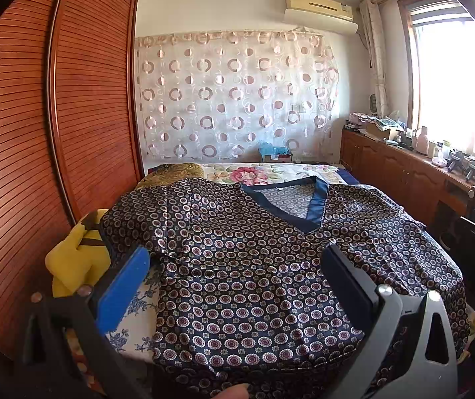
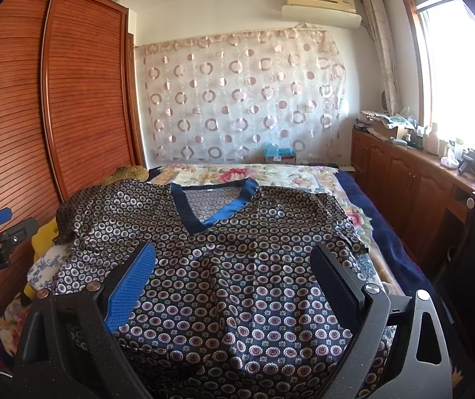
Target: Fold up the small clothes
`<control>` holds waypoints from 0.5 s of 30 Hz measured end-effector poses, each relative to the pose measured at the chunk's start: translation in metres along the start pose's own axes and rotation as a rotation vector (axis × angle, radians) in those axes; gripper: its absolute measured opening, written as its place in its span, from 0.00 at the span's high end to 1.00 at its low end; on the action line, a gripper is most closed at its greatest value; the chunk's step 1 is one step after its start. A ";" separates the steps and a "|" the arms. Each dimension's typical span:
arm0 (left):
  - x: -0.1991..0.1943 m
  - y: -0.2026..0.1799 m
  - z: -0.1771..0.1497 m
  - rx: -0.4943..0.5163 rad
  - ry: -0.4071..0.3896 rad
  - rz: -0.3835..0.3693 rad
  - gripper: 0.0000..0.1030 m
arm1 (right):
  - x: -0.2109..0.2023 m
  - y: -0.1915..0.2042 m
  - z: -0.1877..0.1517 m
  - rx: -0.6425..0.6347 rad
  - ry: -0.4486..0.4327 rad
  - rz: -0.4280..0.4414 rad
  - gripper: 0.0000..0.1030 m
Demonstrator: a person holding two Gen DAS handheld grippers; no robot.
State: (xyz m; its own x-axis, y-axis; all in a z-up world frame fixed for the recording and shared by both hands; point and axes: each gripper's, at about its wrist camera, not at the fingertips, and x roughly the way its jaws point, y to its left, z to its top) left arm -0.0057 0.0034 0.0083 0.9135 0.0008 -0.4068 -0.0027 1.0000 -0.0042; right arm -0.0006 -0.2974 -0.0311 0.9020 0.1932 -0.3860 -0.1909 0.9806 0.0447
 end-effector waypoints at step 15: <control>-0.003 0.001 0.004 -0.002 -0.008 -0.002 0.00 | 0.000 0.000 0.001 -0.001 -0.001 0.000 0.06</control>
State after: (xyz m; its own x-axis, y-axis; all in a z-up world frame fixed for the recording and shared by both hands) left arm -0.0070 0.0047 0.0130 0.9168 -0.0008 -0.3993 -0.0020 1.0000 -0.0067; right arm 0.0001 -0.2970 -0.0303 0.9025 0.1934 -0.3848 -0.1914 0.9805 0.0438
